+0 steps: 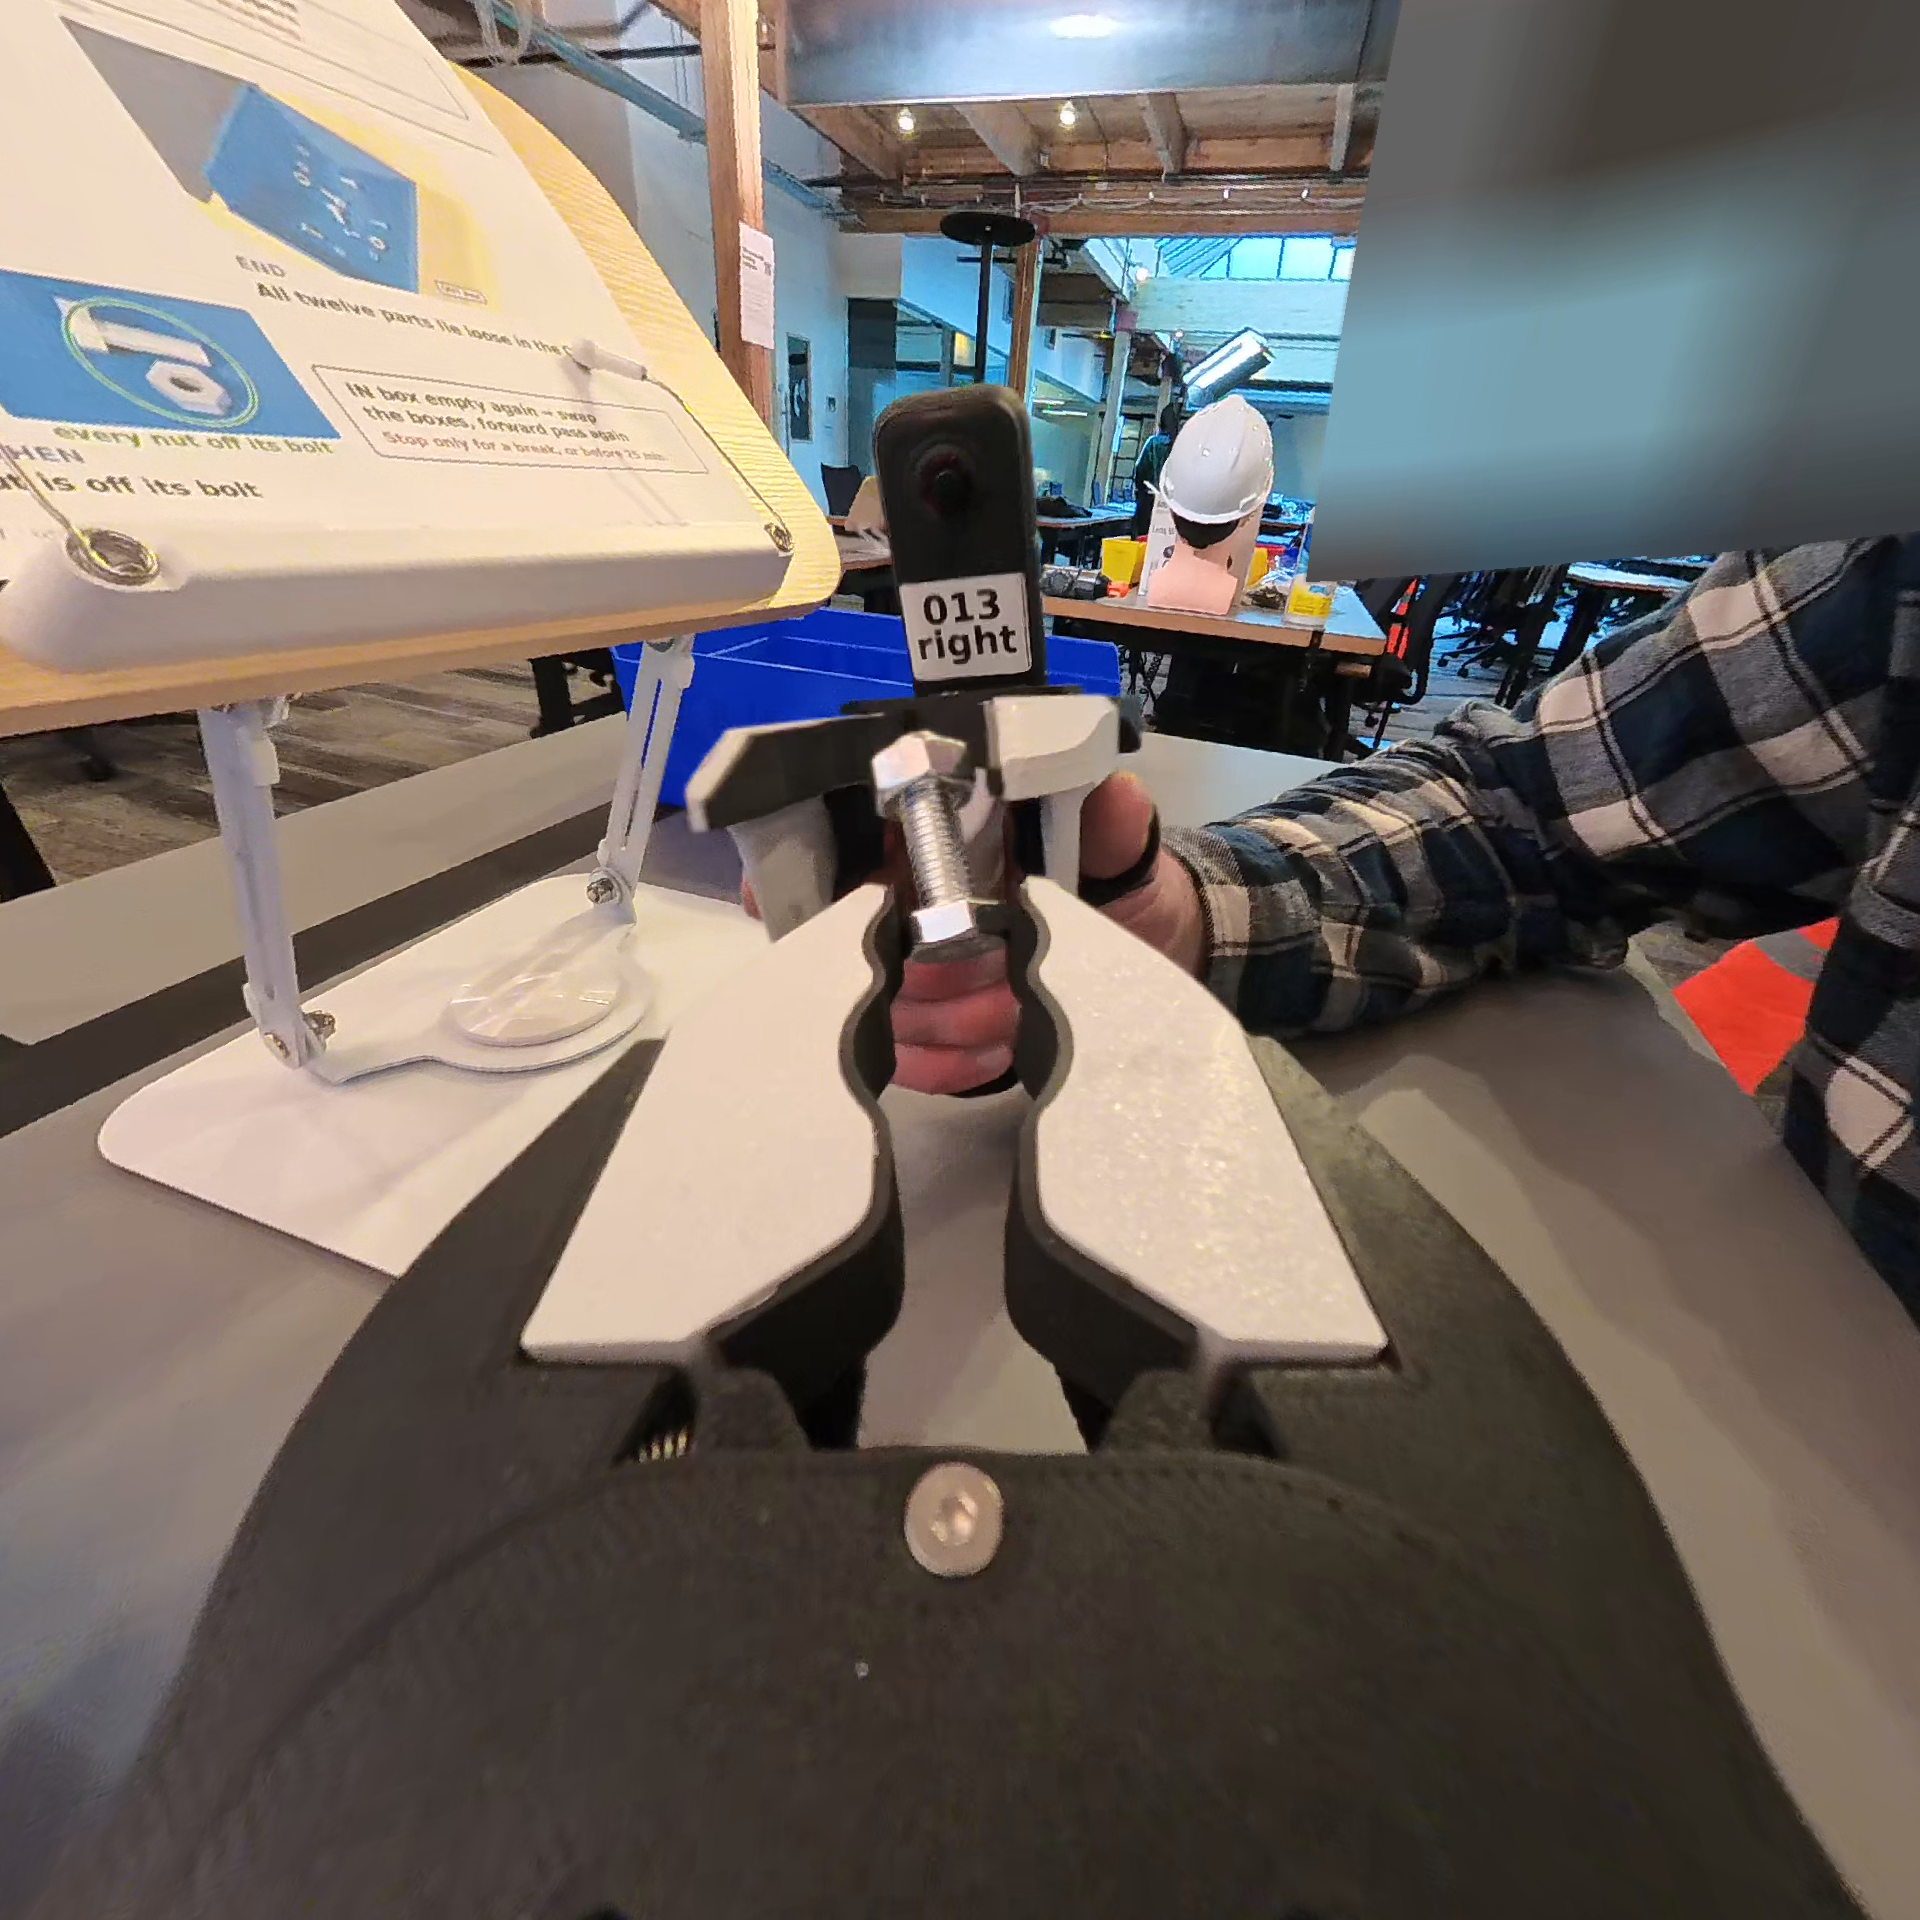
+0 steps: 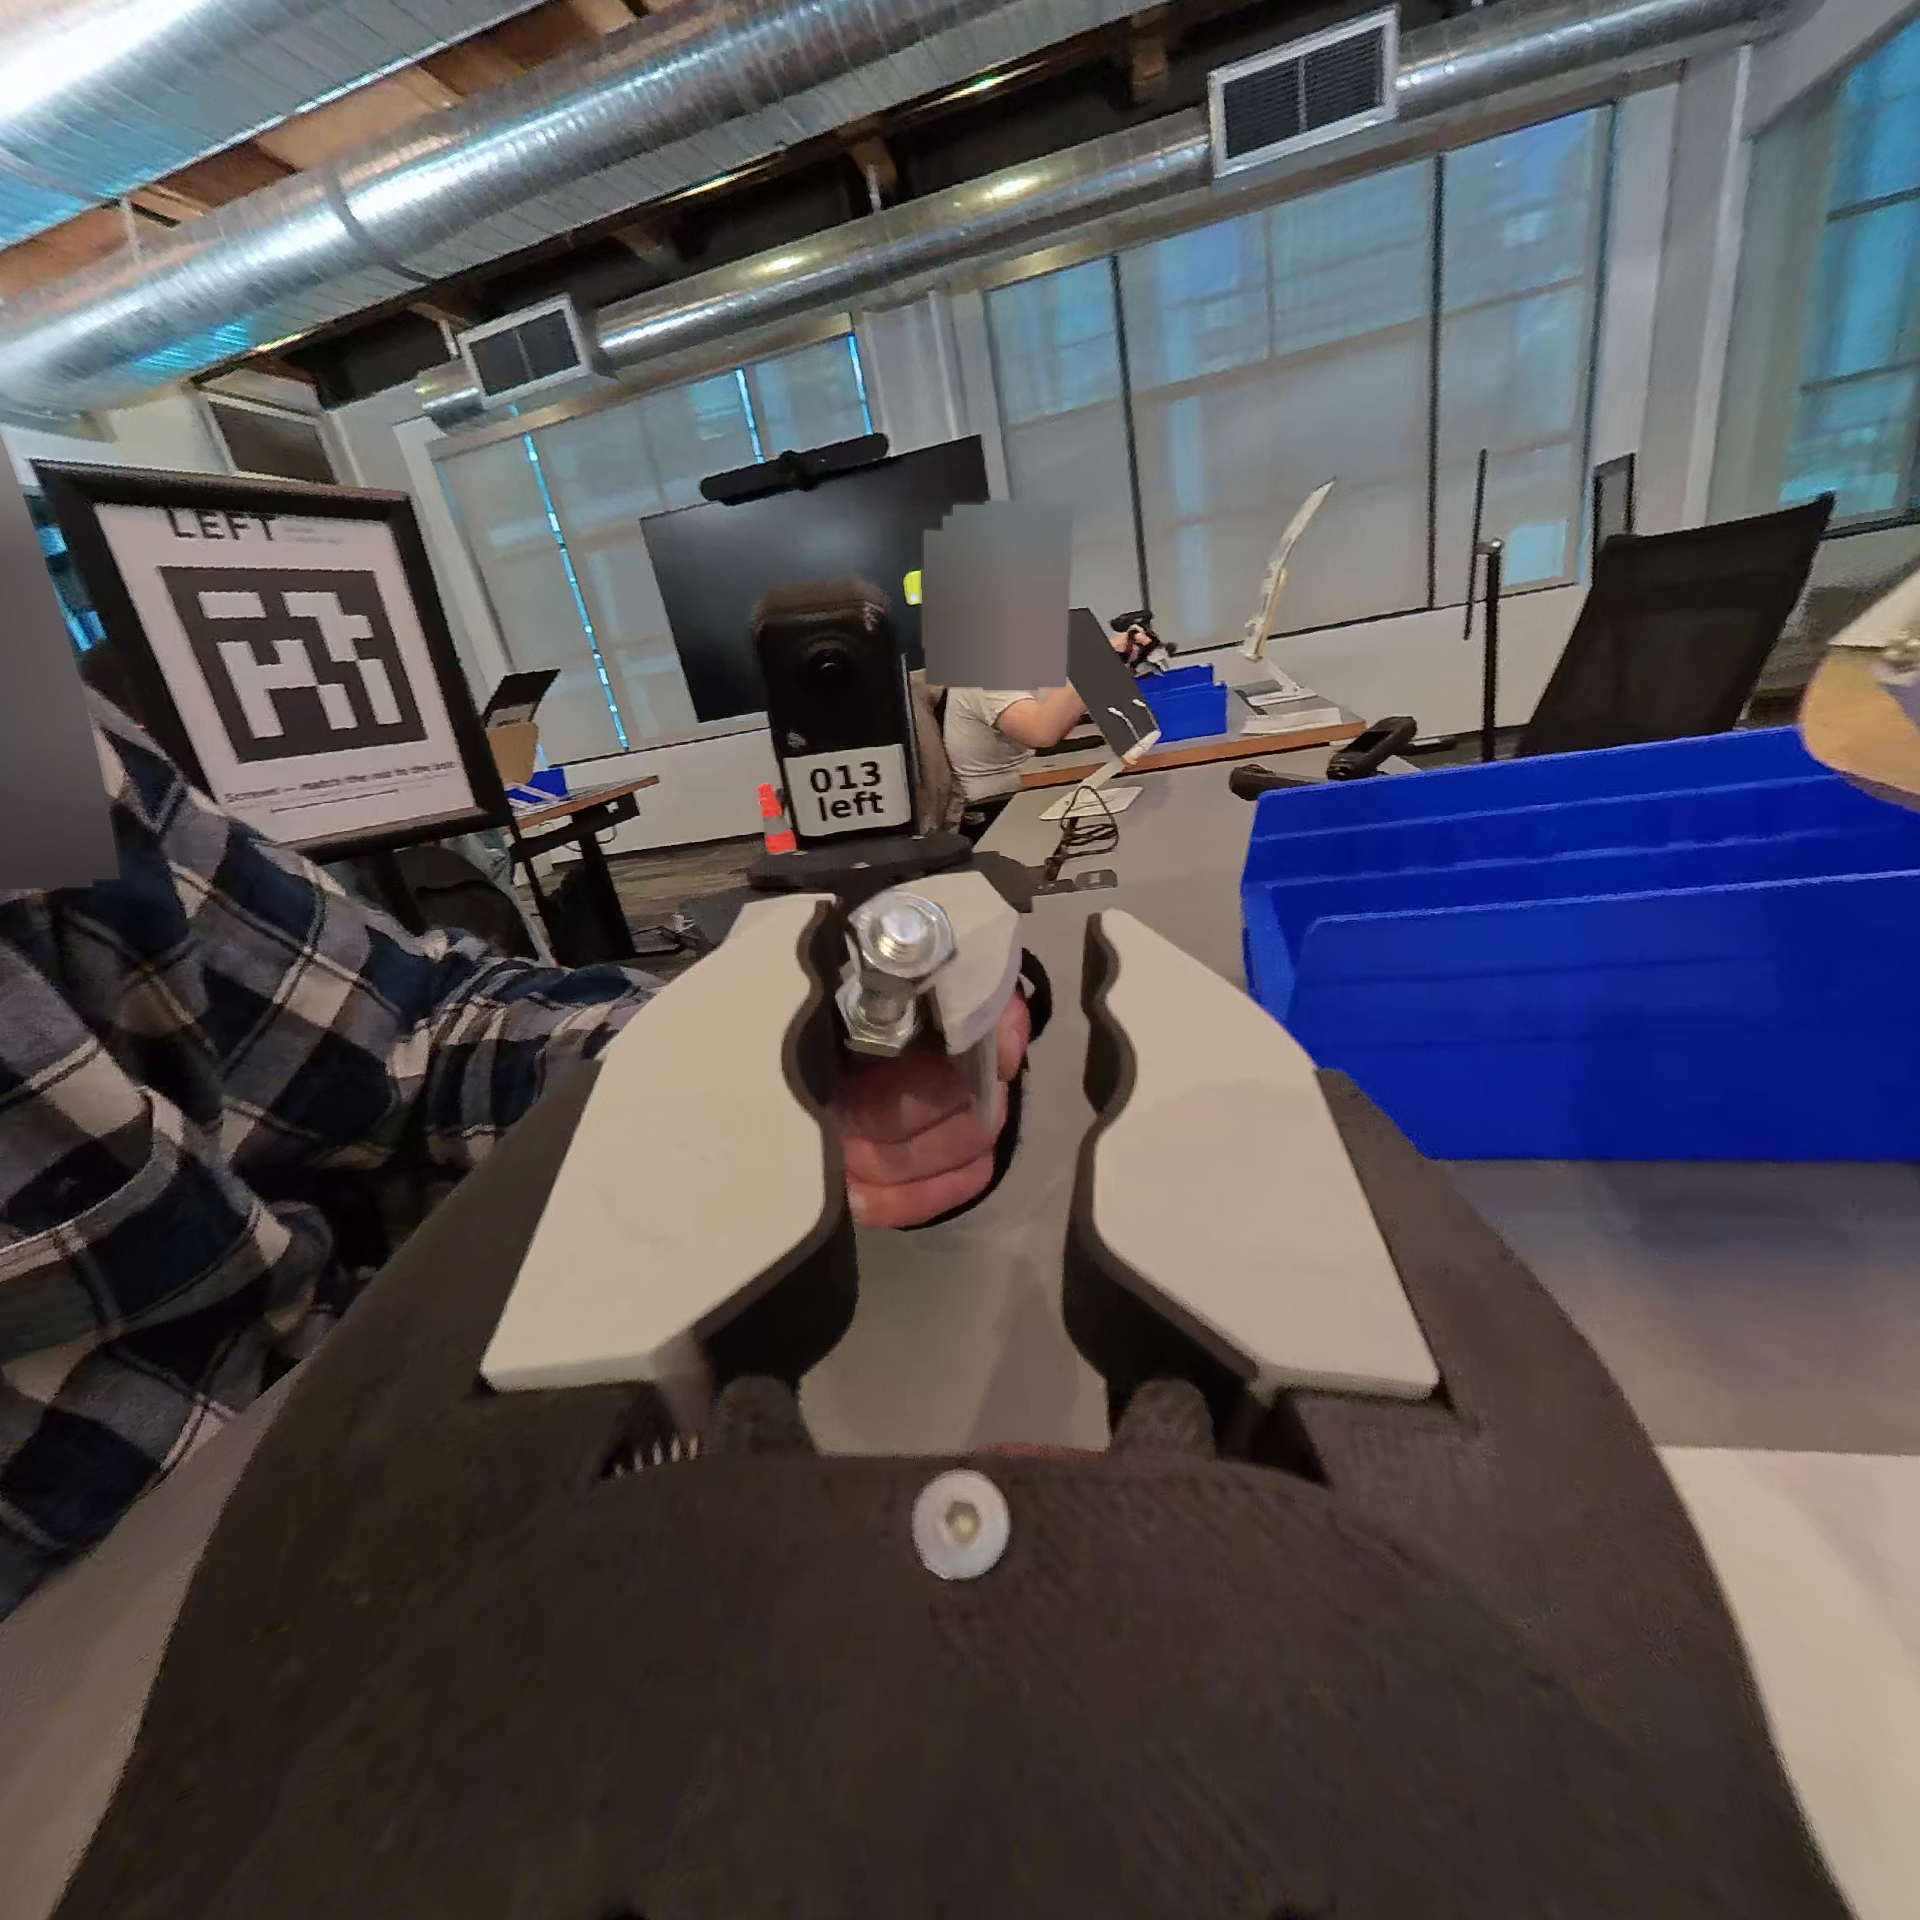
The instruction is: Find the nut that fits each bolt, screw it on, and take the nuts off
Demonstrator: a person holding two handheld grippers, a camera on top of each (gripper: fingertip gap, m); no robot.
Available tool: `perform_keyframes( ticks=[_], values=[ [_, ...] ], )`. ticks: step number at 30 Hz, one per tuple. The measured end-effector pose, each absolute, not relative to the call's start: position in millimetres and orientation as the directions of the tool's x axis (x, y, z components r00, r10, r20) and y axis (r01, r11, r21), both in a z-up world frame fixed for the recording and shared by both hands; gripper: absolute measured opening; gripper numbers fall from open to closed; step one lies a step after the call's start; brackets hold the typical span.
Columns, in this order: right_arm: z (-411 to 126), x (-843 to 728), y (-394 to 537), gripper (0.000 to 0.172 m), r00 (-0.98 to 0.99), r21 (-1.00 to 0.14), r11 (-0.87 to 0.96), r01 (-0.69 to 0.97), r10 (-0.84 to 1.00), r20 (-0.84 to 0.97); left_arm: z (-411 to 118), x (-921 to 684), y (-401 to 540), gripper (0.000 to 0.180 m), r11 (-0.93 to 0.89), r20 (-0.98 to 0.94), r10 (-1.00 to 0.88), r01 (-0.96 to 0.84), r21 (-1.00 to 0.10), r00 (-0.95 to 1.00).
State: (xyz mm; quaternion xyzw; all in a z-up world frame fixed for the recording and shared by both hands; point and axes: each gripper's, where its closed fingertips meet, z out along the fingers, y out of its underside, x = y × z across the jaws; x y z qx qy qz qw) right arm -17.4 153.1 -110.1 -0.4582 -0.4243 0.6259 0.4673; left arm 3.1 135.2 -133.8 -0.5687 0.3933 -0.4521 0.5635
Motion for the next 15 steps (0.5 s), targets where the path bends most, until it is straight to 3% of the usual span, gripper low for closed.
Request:
perform_keyframes(
  ticks=[5, 12, 15],
  values=[
    [-109.6, -19.7, 141.8, 0.020, -0.216, -0.957, -0.226, -0.179, 0.959, -0.186, -135.4, 4.1, 135.9, 0.018, -0.055, 0.070, -0.956, 0.058, -0.997, 0.283],
    [-114.3, -27.1, 137.7, 0.019, -0.204, -0.988, -0.146, -0.055, 0.970, -0.132, -144.5, 7.2, 135.2, 0.020, -0.046, 0.041, -0.961, -0.011, -0.999, 0.273],
    [-114.9, -29.2, 131.8, 0.019, -0.250, -0.993, -0.117, 0.003, 0.962, -0.114, -148.8, 8.4, 137.5, 0.034, -0.046, 0.028, -0.956, -0.054, -0.998, 0.292]
  ],
)
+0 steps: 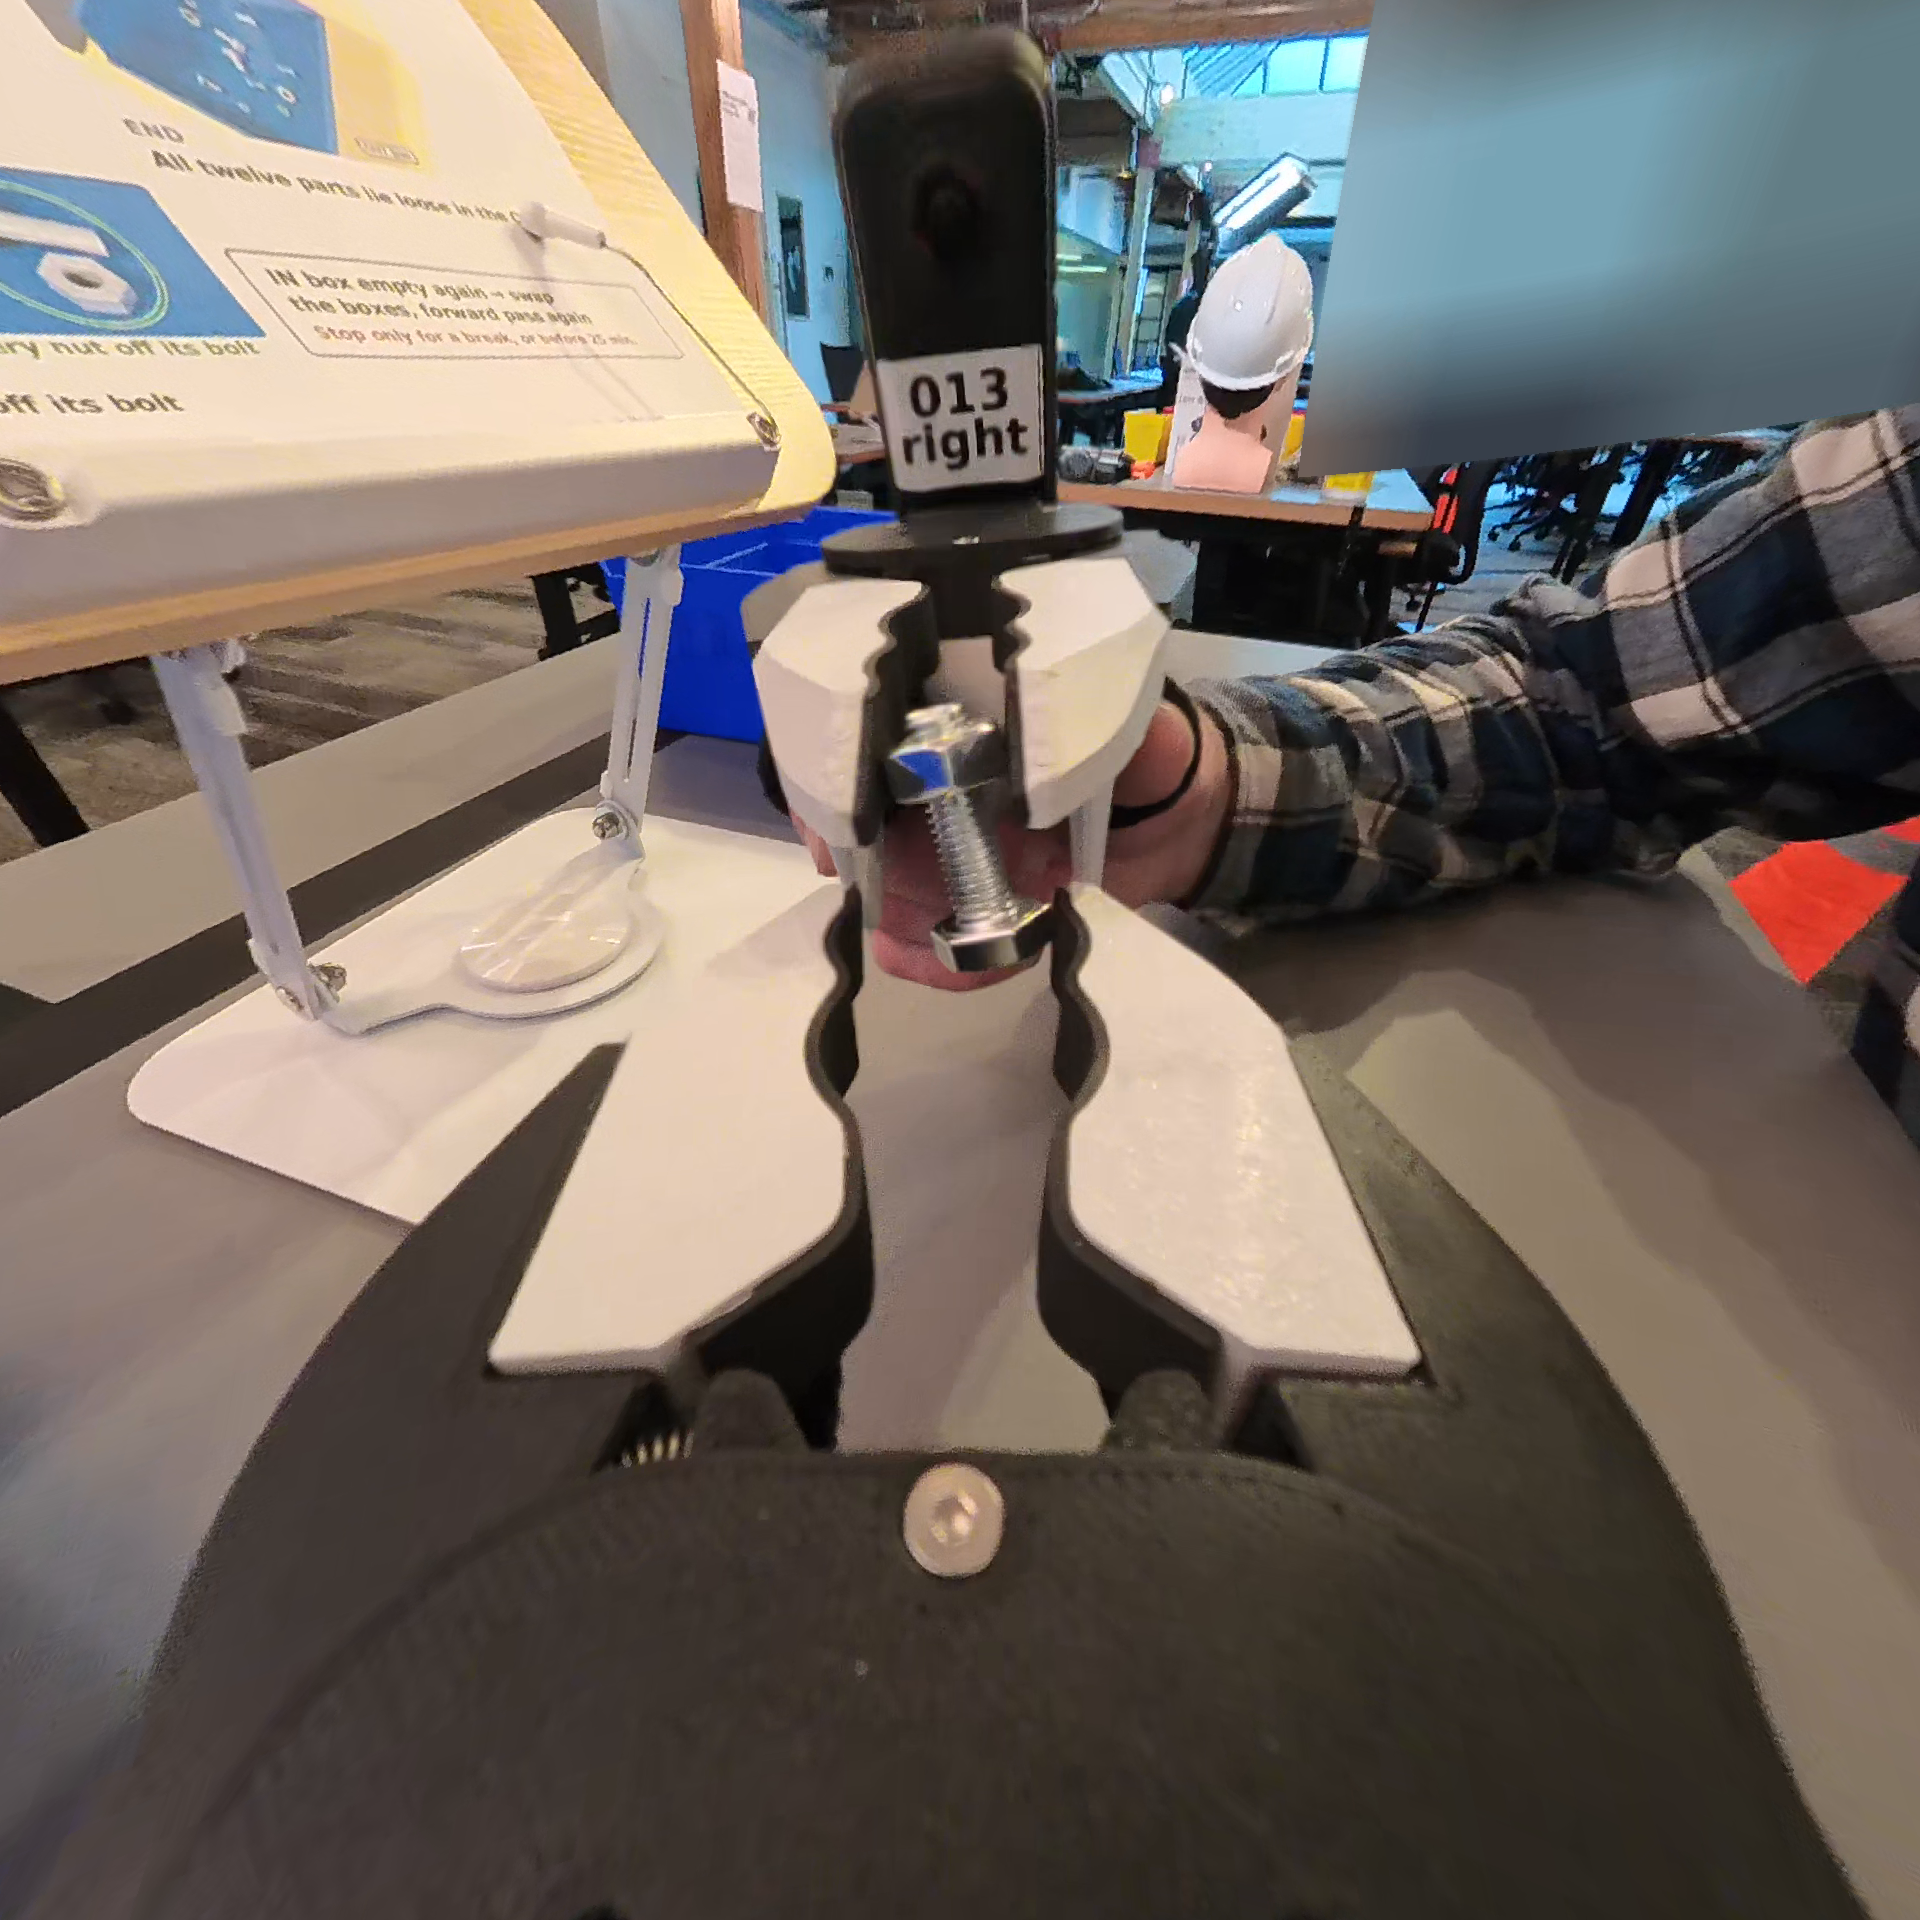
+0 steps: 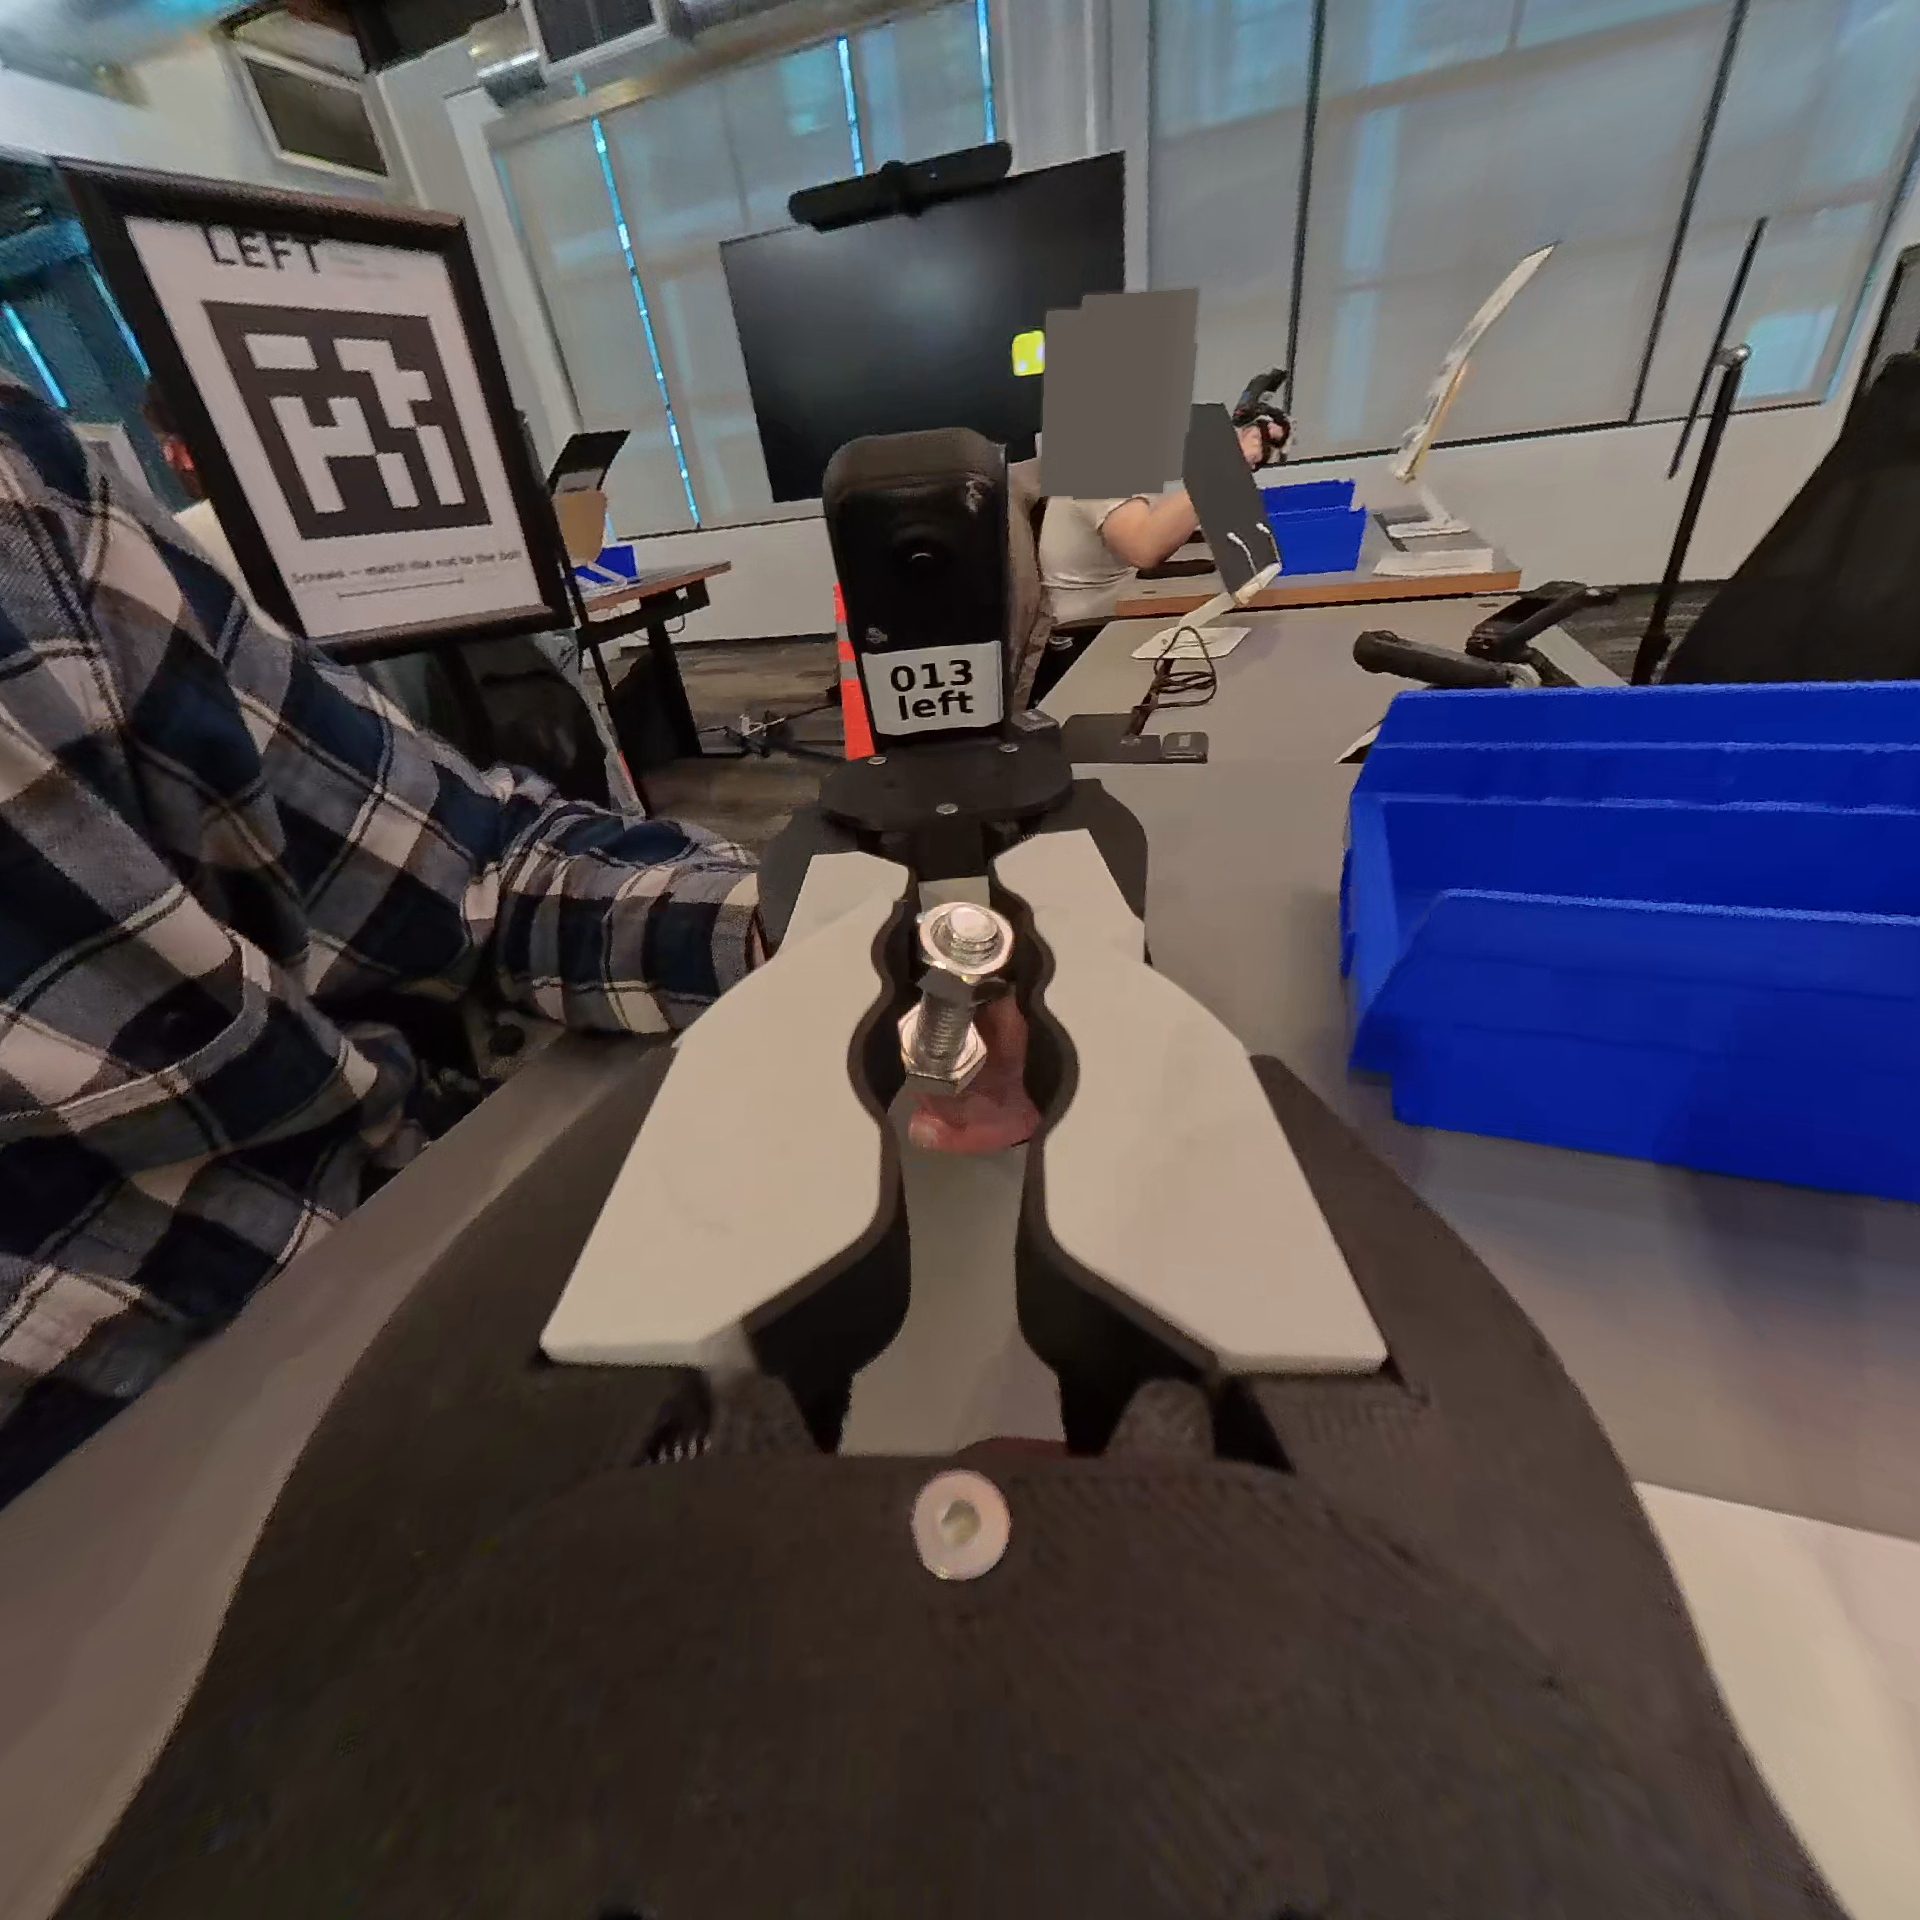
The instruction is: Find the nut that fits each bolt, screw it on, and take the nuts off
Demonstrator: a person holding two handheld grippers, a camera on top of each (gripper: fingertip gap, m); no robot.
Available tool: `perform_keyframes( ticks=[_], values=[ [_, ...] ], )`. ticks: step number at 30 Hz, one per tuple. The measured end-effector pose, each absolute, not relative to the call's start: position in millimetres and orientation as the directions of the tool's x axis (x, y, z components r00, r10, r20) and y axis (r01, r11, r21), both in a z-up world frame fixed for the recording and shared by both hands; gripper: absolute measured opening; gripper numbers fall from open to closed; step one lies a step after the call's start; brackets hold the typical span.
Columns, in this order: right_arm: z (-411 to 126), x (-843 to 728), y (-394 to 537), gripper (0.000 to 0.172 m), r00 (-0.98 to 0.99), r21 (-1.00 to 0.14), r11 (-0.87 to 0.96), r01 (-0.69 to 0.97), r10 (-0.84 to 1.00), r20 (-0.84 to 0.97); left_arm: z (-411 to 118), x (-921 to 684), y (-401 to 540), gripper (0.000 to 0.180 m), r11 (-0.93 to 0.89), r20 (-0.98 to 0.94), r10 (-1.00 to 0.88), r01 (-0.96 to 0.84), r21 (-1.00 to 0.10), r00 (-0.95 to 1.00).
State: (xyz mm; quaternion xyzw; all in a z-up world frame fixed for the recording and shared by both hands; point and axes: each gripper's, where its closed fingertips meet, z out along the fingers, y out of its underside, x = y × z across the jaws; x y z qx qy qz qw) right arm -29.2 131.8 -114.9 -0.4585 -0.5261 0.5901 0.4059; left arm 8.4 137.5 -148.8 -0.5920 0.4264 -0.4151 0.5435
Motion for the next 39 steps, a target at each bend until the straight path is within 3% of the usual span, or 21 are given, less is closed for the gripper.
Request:
perform_keyframes(
  ticks=[2, 4, 12, 15, 19, 21, 27, 28, 39],
  values=[
    [-116.8, -30.4, 128.8, 0.019, -0.264, -0.995, -0.094, 0.019, 0.960, -0.096, -148.9, 10.9, 135.2, 0.033, -0.050, 0.033, -0.960, -0.055, -0.997, 0.279],
    [-119.2, -30.4, 128.1, 0.019, -0.270, -0.996, -0.085, 0.031, 0.959, -0.090, -149.6, 13.1, 130.6, 0.020, -0.045, 0.029, -0.968, -0.061, -0.997, 0.249],
    [-117.4, -28.6, 128.5, 0.020, -0.294, -0.995, -0.101, 0.021, 0.950, -0.103, -147.0, 11.7, 129.6, 0.019, -0.050, 0.039, -0.970, -0.041, -0.998, 0.241],
    [-111.2, -26.4, 137.4, 0.047, -0.257, -0.989, -0.144, -0.020, 0.957, -0.134, -143.1, 5.9, 136.0, 0.019, -0.049, 0.044, -0.957, -0.011, -0.999, 0.286],
    [-109.9, -27.9, 148.2, 0.057, -0.184, -0.985, -0.165, -0.050, 0.971, -0.153, -142.5, 4.2, 136.9, 0.019, -0.050, 0.047, -0.957, -0.002, -0.999, 0.288],
    [-112.2, -30.4, 149.8, 0.051, -0.166, -0.983, -0.178, -0.052, 0.972, -0.167, -143.5, 7.8, 133.8, 0.019, -0.043, 0.038, -0.961, -0.012, -0.999, 0.274],
    [-110.5, -24.7, 157.9, 0.060, -0.163, -0.974, -0.208, -0.092, 0.968, -0.191, -130.1, 4.0, 130.1, 0.018, -0.038, 0.050, -0.964, 0.052, -0.998, 0.260],
    [-111.8, -21.6, 164.5, 0.051, -0.147, -0.970, -0.223, -0.099, 0.967, -0.207, -124.9, 1.8, 128.1, 0.018, -0.038, 0.057, -0.968, 0.082, -0.996, 0.246],
    [-101.4, -33.6, 144.9, 0.060, -0.207, -0.970, -0.210, -0.121, 0.961, -0.183, -126.7, 5.3, 125.8, 0.019, -0.041, 0.056, -0.971, 0.071, -0.997, 0.231]
  ],
)
